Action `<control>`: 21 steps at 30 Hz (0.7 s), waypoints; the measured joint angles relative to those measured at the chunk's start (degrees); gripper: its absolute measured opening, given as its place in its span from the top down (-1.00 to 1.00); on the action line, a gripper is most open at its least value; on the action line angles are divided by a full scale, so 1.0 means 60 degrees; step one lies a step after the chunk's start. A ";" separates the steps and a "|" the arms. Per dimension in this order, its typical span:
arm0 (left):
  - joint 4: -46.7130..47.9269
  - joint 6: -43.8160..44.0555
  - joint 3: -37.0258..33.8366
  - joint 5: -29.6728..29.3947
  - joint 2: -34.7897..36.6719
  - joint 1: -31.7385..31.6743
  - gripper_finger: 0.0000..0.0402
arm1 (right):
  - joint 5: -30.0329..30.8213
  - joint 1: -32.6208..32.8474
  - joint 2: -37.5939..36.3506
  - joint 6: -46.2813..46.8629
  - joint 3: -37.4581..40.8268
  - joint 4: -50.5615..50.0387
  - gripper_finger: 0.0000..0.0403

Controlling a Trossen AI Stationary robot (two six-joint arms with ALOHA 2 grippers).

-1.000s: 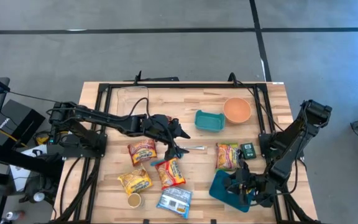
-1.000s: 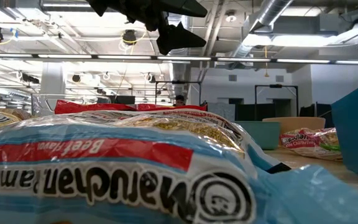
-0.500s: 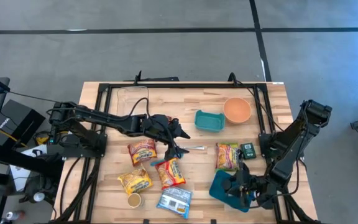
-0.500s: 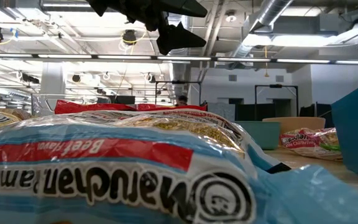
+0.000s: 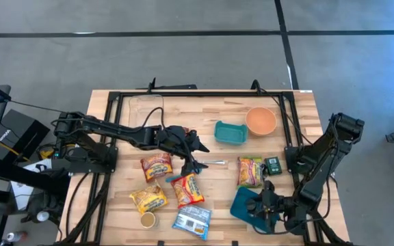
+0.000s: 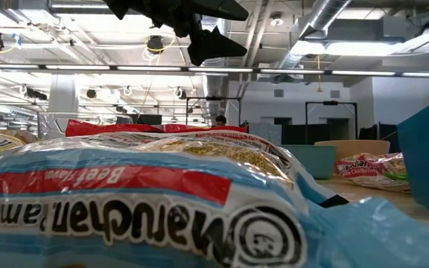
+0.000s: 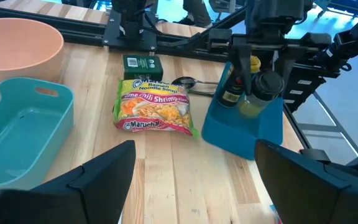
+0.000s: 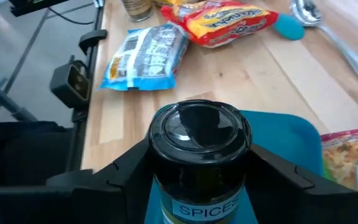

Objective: Pick & Place Food Item
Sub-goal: Put the black seasoning bottle into the blue bin

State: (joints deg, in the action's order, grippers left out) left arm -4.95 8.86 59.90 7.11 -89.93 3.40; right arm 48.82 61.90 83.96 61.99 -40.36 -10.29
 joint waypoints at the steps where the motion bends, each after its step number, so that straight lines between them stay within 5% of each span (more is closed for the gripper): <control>1: 0.0000 0.0000 0.0000 0.0000 0.0000 0.0004 -0.61 | 0.0093 -0.0027 0.0051 -0.0003 0.0000 0.0000 -0.01; 9: -0.0002 0.0000 -0.0004 -0.0044 0.0000 0.0002 -0.61 | 0.0880 -0.0246 0.0121 -0.0153 -0.0011 -0.0372 -0.02; 21: -0.0004 -0.0002 -0.0004 -0.0087 0.0000 0.0000 -0.61 | 0.0622 -0.0661 0.0121 -0.0153 -0.0009 -0.0798 -0.02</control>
State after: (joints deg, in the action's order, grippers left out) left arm -4.97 8.85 59.88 6.59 -89.93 3.40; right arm 52.56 57.93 84.68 61.08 -40.41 -15.07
